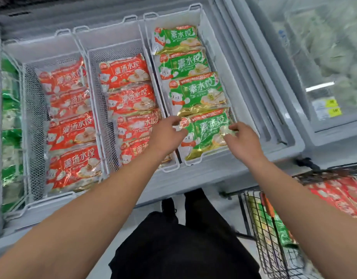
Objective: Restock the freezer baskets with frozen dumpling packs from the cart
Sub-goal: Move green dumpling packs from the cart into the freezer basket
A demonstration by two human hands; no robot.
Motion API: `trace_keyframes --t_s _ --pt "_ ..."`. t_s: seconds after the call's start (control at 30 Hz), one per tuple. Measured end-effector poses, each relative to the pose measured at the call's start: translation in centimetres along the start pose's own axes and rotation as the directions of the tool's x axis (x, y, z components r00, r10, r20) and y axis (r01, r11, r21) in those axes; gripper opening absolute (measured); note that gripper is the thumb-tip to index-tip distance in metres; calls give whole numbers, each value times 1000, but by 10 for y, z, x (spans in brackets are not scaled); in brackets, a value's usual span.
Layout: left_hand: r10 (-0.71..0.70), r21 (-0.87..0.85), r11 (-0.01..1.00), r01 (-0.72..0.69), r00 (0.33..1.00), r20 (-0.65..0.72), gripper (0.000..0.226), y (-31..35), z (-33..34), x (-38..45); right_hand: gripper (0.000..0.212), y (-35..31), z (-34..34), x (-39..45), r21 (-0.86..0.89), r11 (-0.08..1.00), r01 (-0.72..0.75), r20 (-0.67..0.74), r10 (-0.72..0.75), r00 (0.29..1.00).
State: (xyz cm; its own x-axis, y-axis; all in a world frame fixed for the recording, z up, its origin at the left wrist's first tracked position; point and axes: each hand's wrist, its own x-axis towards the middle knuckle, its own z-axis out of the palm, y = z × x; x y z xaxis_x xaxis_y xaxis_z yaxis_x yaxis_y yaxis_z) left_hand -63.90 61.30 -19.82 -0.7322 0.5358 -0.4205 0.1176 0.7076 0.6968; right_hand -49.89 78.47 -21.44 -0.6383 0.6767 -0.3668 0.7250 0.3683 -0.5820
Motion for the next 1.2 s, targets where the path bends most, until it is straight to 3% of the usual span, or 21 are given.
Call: trace_keyframes --t_s 0.3,0.53,0.67,1.0,1.2 --pt "107 28 993 -115 971 216 48 19 65 -56 38 81 -21 -105 -28 979 -201 -106 198 975" --pt "187 113 960 -257 886 425 43 72 167 -89 39 182 -49 -171 189 887 -420 -191 453 871" --pt "221 159 927 -338 839 497 42 103 232 -109 38 247 -61 -211 249 834 -492 -173 538 825" --pt "141 294 859 -418 747 650 45 147 368 -137 34 370 -63 -248 392 679 -621 -87 699 710" --pt "1 406 810 -424 693 721 47 124 427 -119 36 409 -18 -241 490 496 -717 100 785 612"
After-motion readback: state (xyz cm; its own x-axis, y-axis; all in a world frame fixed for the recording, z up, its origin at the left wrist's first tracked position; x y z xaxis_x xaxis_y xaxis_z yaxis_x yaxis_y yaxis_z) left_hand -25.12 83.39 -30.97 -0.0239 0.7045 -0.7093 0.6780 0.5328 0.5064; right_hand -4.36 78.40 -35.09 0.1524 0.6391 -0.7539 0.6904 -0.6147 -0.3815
